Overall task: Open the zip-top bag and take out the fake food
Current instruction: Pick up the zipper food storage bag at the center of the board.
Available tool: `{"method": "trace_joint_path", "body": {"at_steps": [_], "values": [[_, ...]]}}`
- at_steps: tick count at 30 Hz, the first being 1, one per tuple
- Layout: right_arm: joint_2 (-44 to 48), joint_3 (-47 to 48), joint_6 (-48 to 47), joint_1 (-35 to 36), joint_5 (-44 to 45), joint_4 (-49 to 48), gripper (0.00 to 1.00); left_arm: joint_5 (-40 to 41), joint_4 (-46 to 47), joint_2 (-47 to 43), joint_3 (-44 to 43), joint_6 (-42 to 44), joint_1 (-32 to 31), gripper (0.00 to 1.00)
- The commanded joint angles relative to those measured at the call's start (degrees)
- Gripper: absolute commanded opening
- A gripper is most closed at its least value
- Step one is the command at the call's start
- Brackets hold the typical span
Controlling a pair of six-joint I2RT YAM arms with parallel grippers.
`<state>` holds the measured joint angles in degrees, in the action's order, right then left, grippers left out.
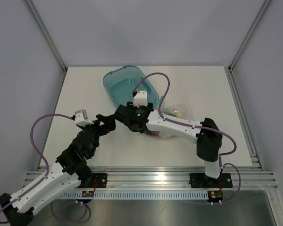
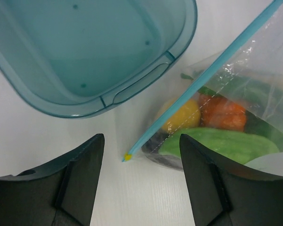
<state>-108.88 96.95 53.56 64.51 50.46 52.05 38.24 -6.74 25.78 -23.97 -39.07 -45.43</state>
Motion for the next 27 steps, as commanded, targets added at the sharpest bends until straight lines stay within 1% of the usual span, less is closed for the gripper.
{"method": "trace_joint_path", "body": {"at_steps": [1,3,9,13,18,25,27], "values": [[-4.8,6.9,13.6,0.2,7.5,14.0,0.73,3.2,0.3,-0.6,-0.4,-1.1,-0.1,0.99],[-7.6,9.8,18.0,0.2,8.6,19.2,0.73,3.4,0.0,-0.6,-0.5,-1.1,-0.2,0.99],[-11.4,11.3,20.3,-0.3,10.2,20.1,0.73,4.4,-1.4,-1.1,-0.7,-1.3,-0.1,0.99],[-11.8,9.9,18.8,-2.5,8.7,17.5,0.73,4.7,-1.3,-2.0,-0.4,-1.4,-0.2,0.99],[-10.5,5.9,14.8,-4.7,7.1,10.6,0.73,4.5,-1.1,-1.7,-0.4,-1.3,-0.1,0.99],[-11.8,6.4,12.0,-7.0,6.1,8.2,0.74,4.2,-0.6,-1.0,-0.5,-1.0,-0.2,0.99],[-12.0,6.2,12.1,-7.2,6.1,8.6,0.71,4.1,-0.6,-0.8,-0.6,-0.9,-0.1,0.99]]}}
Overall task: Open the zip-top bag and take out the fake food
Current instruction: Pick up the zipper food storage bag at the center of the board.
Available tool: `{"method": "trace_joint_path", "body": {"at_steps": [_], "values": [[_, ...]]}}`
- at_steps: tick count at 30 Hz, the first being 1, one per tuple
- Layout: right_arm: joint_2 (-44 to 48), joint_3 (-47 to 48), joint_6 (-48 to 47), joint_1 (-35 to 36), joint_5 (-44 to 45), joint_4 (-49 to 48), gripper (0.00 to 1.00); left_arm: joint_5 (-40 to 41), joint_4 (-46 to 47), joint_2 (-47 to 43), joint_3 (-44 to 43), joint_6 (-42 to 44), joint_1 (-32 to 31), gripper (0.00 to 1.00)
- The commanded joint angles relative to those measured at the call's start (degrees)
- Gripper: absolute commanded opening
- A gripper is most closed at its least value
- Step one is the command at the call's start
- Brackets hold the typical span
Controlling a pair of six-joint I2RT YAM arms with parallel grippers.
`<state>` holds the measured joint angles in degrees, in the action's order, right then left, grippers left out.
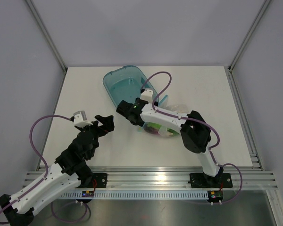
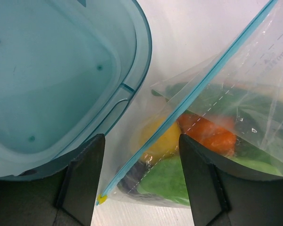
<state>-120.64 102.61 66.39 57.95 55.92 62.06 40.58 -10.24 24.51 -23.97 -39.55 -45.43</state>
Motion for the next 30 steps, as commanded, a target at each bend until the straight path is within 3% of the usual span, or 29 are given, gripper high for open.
{"method": "trace_joint_path", "body": {"at_steps": [1,6,10,16,23,27,30], "values": [[-0.2,0.5,-0.5,-0.6,0.8,-1.2,0.70,1.8,2.8,0.4,-0.6,-0.4,-0.1,0.99],[0.5,-0.7,-1.0,-1.0,0.2,-1.7,0.63,1.4,3.0,0.6,-0.6,-0.4,-0.1,0.99],[1.0,-1.7,-1.0,-1.1,0.0,-2.1,0.52,1.3,3.1,0.6,-0.6,-0.2,-0.1,0.99],[1.6,-2.3,-0.9,-1.4,-0.2,-1.6,0.47,1.0,3.3,0.8,-0.6,0.2,-0.1,0.99],[1.4,-2.4,-0.9,-1.6,-0.4,-0.9,0.23,0.6,3.6,1.2,-0.6,0.5,-0.1,0.99],[2.0,-2.6,-0.7,-1.5,-0.5,-1.0,0.00,0.5,3.6,1.2,-0.6,0.5,-0.1,0.99],[3.9,-4.2,-1.2,-1.5,-0.4,-2.4,0.00,0.3,3.7,1.2,-0.6,0.8,-0.2,0.99]]}}
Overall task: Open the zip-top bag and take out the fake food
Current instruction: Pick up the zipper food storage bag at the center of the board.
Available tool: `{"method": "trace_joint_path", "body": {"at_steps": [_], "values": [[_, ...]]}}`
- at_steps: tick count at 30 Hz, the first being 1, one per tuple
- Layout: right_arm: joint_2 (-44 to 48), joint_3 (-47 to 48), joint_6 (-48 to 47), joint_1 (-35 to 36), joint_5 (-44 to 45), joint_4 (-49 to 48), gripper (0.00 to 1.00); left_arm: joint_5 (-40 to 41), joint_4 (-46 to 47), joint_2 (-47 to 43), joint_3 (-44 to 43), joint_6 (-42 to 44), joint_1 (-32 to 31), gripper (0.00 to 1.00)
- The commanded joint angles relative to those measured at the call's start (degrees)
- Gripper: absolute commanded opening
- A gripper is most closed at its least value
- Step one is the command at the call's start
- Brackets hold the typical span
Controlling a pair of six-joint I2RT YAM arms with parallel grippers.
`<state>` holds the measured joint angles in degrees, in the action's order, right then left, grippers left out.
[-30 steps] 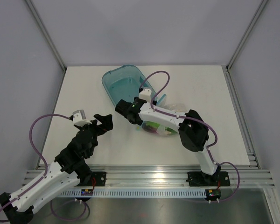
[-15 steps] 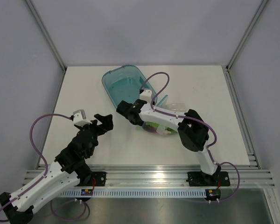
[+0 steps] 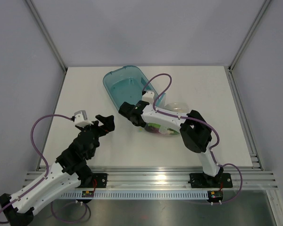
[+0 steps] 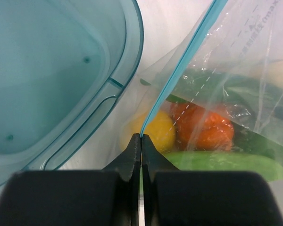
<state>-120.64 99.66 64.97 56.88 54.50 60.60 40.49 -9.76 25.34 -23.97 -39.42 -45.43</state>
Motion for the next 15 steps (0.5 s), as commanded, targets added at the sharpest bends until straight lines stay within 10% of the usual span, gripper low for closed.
{"method": "trace_joint_path", "body": {"at_steps": [1,15], "values": [[4.7,-1.7,0.0,-0.4,1.0,-1.5,0.00,0.3,3.5,0.4,-0.6,0.7,-0.1,0.99],[29.0,-17.4,-11.2,-0.4,-8.5,-21.2,0.00,-12.5,25.4,3.0,6.6,10.7,-0.1,0.99]]}}
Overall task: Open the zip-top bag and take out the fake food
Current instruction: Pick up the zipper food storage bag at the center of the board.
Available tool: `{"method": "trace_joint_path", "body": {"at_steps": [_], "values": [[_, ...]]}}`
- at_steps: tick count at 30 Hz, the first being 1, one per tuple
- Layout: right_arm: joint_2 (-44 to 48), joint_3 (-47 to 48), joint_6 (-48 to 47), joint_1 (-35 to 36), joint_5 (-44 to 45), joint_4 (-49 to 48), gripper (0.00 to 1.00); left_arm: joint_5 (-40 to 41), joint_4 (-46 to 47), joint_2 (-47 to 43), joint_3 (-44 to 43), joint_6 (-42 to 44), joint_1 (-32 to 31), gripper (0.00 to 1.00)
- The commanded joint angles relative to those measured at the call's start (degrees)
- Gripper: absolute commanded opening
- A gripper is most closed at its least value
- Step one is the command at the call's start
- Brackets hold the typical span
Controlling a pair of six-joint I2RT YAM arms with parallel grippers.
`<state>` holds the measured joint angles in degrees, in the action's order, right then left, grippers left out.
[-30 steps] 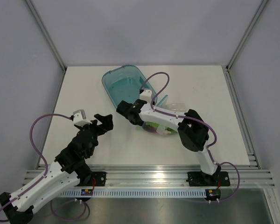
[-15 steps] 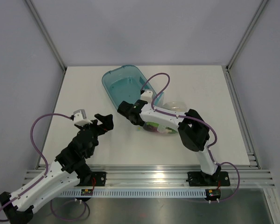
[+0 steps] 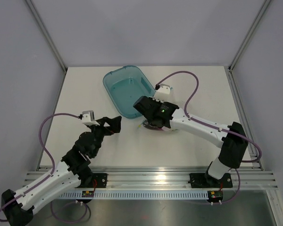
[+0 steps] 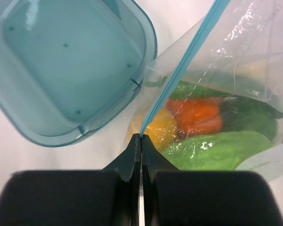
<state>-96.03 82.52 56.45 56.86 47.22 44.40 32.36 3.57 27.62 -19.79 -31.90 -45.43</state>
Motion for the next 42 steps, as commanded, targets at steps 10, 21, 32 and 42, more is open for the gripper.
{"method": "trace_joint_path", "body": {"at_steps": [10,21,32,42], "values": [[9.6,0.6,-5.8,-0.3,-3.8,-8.6,0.00,-19.8,48.5,5.9,15.2,11.8,-0.1,0.99],[10.5,1.8,-7.3,-0.3,-5.6,-11.7,0.00,-37.5,57.8,9.2,17.0,21.3,-0.2,0.98],[14.5,-1.7,-8.3,-0.3,-9.0,-16.0,0.00,-34.0,54.7,13.9,14.7,23.3,-0.3,0.97],[17.4,-4.4,-8.9,0.4,-12.1,-18.6,0.00,-36.6,56.7,16.5,14.1,24.1,-0.2,0.74]]}}
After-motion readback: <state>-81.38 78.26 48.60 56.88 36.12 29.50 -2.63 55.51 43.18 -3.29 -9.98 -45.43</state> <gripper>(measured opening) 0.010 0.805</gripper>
